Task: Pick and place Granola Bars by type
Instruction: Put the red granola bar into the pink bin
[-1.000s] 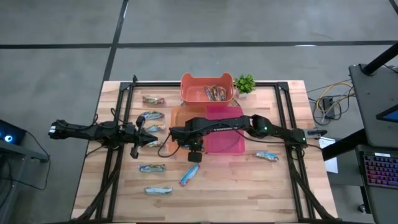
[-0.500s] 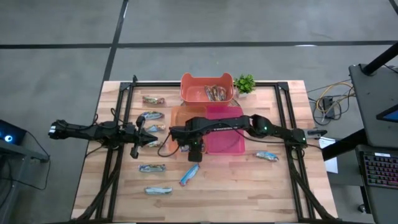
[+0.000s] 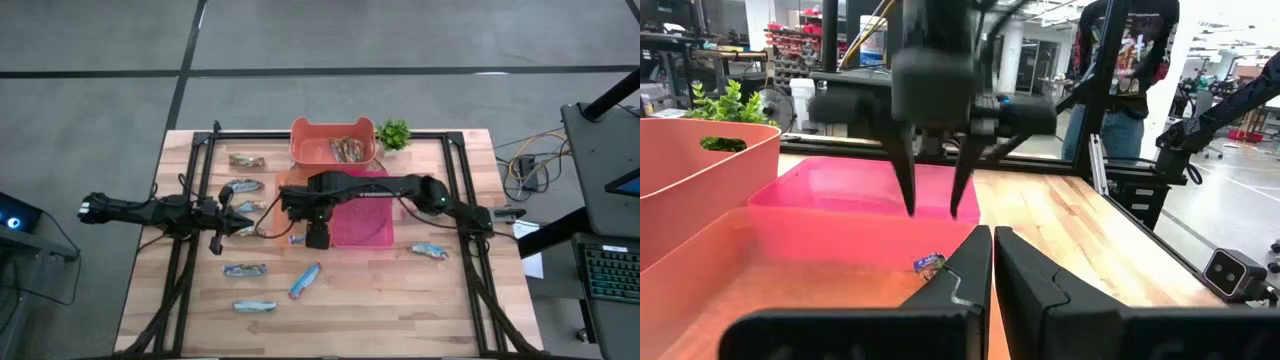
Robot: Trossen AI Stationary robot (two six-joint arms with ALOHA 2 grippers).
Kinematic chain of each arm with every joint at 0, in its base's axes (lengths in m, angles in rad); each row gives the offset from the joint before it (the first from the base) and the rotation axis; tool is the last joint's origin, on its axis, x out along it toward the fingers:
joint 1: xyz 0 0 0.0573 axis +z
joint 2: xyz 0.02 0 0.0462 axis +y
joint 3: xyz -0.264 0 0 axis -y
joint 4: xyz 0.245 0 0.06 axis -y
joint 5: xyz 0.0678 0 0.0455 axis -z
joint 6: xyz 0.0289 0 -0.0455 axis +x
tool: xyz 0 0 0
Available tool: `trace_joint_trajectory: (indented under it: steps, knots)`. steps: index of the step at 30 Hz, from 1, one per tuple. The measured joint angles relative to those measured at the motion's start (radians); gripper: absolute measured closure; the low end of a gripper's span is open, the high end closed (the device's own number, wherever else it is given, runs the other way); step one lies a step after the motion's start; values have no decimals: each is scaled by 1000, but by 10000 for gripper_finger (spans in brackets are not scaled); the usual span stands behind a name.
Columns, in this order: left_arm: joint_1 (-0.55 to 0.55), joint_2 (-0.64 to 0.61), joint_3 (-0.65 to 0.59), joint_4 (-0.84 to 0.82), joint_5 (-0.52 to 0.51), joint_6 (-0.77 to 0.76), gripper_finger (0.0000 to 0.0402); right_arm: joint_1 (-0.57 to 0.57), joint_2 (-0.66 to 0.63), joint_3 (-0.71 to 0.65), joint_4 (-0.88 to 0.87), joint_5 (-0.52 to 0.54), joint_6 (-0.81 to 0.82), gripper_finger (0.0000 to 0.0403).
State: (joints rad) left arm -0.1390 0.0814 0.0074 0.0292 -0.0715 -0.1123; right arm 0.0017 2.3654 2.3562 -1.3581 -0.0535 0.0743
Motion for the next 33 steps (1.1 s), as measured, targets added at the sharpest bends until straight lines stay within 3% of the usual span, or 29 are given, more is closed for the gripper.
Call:
trace_joint_trajectory:
  steps: [12,18,33]
  knots:
    - [0,0,0,0,0,0,401,-19,-111,-44,-189,8,-23,217]
    - [0,0,0,0,0,0,401,-20,-215,-230,-181,10,-53,203]
    - [0,0,0,0,0,0,401,-28,-613,-758,-40,67,-83,186]
